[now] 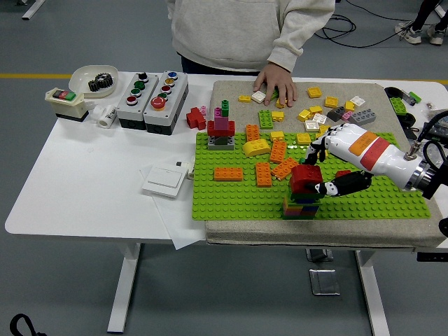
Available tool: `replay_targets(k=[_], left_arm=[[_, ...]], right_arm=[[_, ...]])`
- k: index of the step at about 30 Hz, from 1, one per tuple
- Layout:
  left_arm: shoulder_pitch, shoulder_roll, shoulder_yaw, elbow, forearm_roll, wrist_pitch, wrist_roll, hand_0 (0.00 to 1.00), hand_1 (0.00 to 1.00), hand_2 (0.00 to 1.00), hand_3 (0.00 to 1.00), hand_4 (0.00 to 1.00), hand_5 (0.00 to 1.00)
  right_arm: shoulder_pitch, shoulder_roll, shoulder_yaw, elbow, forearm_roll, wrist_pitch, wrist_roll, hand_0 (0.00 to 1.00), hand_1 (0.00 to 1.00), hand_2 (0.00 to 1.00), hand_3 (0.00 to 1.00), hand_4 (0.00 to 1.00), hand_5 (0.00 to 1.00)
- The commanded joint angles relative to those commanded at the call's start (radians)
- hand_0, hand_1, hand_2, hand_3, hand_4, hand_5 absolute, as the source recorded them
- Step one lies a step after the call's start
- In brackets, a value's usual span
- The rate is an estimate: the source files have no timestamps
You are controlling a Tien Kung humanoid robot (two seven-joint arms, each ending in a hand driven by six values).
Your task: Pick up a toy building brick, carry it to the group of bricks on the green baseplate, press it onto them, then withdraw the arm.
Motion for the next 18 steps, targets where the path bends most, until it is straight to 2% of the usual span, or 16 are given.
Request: replay_targets(k=[18], left_arm=[[-0.001, 0.001, -0.001, 0.000, 0.001, 0.000, 0.001, 0.670, 0.703, 0.721, 0.586, 0.669, 0.662]], right_arm=[[-0.002, 0.005, -0.006, -0.003, -0.014, -0.001, 0.004, 0.619, 0.423, 0.475, 0.435, 0.767, 0.402]])
